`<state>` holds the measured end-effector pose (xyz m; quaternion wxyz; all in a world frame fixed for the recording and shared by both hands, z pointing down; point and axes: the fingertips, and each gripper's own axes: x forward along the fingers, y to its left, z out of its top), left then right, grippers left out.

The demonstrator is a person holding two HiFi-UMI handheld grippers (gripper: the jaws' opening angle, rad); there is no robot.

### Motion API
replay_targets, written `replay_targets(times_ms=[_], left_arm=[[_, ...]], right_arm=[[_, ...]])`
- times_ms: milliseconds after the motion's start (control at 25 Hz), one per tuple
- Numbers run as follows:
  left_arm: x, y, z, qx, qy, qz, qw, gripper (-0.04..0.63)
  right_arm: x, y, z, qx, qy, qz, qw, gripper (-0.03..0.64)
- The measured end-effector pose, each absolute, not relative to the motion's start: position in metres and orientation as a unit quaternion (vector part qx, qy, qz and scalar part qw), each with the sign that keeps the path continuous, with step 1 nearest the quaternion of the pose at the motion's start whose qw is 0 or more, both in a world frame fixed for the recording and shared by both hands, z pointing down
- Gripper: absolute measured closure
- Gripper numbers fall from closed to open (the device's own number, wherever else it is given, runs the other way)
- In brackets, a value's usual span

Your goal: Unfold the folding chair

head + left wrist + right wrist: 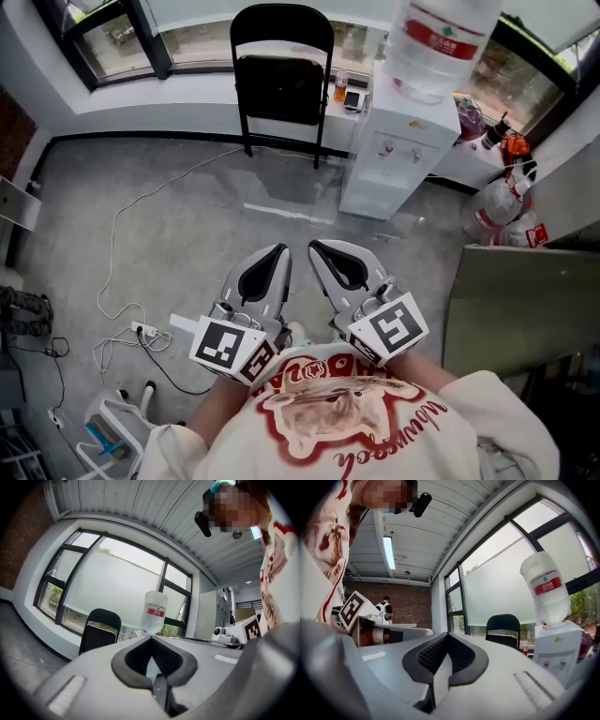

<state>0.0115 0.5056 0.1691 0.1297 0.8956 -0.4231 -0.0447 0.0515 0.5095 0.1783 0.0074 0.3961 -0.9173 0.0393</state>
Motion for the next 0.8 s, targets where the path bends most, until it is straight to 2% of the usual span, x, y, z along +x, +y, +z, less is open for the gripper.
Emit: replay_targets(times_ms=[360,800], left_arm=[[-0.005,0.502,0.18,0.897,-0.418,-0.05,0.134,0.595],[-0.004,0.461,0.192,0.895,-0.42,-0.036,0.146,0.595]], right_arm=[[0.025,0.518,0.193,0.38,-0.924,0.024,0.031,0.595],[0.021,0.468,0.201,0.367,-0.93,0.034,0.016,0.595]])
